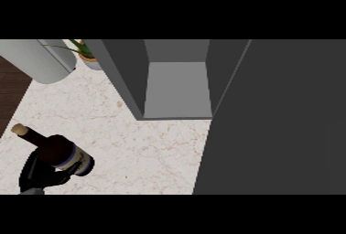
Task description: Pick up the wine, place it into the cabinet and close the cabinet
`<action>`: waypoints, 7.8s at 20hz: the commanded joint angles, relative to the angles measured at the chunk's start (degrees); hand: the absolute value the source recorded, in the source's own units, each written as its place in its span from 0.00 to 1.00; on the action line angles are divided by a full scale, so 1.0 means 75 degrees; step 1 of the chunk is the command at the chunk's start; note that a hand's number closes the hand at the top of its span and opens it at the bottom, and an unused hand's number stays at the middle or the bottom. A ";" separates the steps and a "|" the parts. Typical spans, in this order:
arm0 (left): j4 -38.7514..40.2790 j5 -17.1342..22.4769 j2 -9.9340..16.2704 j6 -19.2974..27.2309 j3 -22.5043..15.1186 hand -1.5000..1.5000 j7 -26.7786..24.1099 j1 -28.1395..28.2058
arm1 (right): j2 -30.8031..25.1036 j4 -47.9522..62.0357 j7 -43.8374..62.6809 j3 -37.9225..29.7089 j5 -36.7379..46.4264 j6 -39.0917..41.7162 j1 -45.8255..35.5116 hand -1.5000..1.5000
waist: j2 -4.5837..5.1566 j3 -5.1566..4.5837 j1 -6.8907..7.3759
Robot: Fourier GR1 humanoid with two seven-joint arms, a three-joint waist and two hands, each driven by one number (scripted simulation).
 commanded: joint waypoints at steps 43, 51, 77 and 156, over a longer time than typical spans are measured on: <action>-0.5194 0.0110 -0.1890 0.4405 -0.4947 1.00 0.1662 0.0931 | -0.1444 -0.1914 -0.1210 0.0512 0.0239 -0.0445 0.1948 0.00 | -0.0018 0.0001 -0.0057; -0.4227 -0.0036 -0.1891 0.5382 -0.4866 1.00 0.2325 -0.0864 | -0.1252 -0.1319 -0.1561 0.0242 -0.0172 -0.0357 0.1786 0.00 | 0.0018 0.0004 -0.0048; -0.1321 0.1235 -0.1883 0.6494 -0.5032 1.00 0.2181 -0.3813 | -0.1362 -0.1337 -0.2475 0.0152 -0.0766 -0.0118 0.2189 0.00 | 0.0073 -0.0004 -0.0428; 0.3684 0.2163 -0.1889 0.4915 -0.2757 0.00 0.0495 -0.7964 | -0.1865 -0.1547 -0.3403 -0.0341 -0.1369 0.0420 0.3417 0.00 | 0.0014 -0.0001 -0.0199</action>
